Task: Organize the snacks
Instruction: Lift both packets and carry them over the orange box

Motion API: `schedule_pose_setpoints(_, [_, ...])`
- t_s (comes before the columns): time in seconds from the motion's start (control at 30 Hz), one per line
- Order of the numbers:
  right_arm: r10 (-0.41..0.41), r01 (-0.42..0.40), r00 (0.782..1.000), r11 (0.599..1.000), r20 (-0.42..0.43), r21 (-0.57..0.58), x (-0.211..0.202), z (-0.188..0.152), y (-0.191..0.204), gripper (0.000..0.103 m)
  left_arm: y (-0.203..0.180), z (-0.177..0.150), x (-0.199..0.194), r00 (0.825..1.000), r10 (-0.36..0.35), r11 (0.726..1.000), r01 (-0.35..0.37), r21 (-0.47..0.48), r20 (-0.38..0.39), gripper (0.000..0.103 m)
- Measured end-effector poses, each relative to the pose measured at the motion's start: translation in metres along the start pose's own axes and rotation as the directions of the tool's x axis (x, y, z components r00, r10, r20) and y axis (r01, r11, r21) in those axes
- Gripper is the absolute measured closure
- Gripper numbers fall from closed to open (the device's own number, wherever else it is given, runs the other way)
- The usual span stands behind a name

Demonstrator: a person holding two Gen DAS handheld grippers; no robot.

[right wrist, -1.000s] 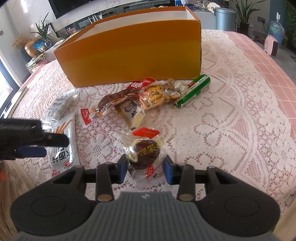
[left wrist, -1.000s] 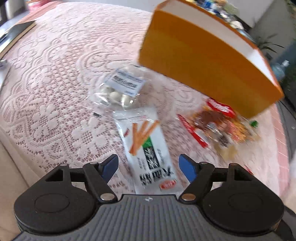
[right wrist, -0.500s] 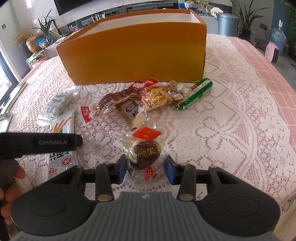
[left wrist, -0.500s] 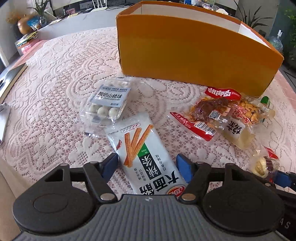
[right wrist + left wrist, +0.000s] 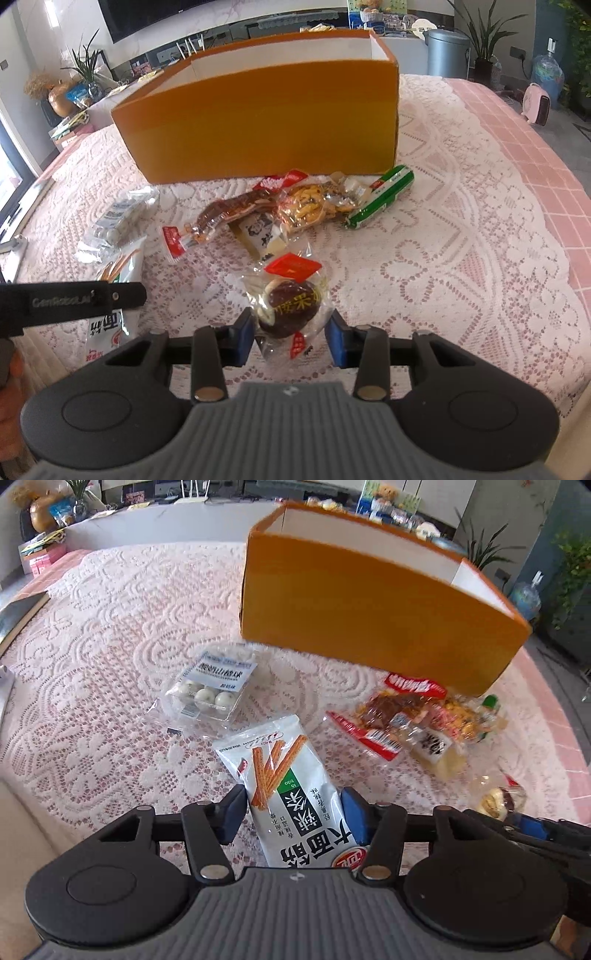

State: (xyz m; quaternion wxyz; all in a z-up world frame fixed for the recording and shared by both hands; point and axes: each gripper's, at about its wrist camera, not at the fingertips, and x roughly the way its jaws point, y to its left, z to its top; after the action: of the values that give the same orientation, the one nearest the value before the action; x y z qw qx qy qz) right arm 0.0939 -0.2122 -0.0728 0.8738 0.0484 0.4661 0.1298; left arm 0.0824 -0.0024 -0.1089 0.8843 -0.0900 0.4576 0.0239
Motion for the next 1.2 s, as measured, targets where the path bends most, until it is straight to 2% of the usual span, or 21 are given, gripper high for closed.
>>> schedule_pose_setpoints(0.3, [0.034, -0.032, 0.997, 0.999, 0.072, -0.019, -0.035, 0.009, 0.012, 0.065, -0.003, 0.009, -0.053, 0.989, -0.086, 0.996, 0.084, 0.021, 0.116, 0.041])
schedule_pose_setpoints(0.47, [0.056, -0.051, 0.989, 0.998, 0.136, -0.042, -0.059, 0.025, 0.019, 0.065, -0.009, 0.029, -0.078, 0.971, -0.130, 0.991, 0.122, 0.052, 0.203, 0.041])
schedule_pose_setpoints(0.7, [0.063, -0.045, 0.973, 0.995, 0.221, -0.085, -0.084, 0.064, 0.024, 0.066, -0.025, 0.069, -0.098, 0.938, -0.203, 0.978, 0.178, 0.112, 0.280, 0.041])
schedule_pose_setpoints(0.83, [0.056, -0.027, 0.964, 0.993, 0.258, -0.111, -0.092, 0.091, 0.025, 0.066, -0.036, 0.096, -0.098, 0.921, -0.232, 0.971, 0.197, 0.138, 0.314, 0.041])
schedule_pose_setpoints(0.93, [0.041, -0.006, 0.960, 0.992, 0.276, -0.127, -0.091, 0.113, 0.023, 0.066, -0.045, 0.115, -0.091, 0.916, -0.246, 0.966, 0.205, 0.155, 0.318, 0.041])
schedule_pose_setpoints(1.2, [0.004, 0.035, 0.963, 0.990, 0.270, -0.138, -0.071, 0.167, 0.008, 0.066, -0.064, 0.147, -0.062, 0.918, -0.253, 0.960, 0.201, 0.193, 0.307, 0.041])
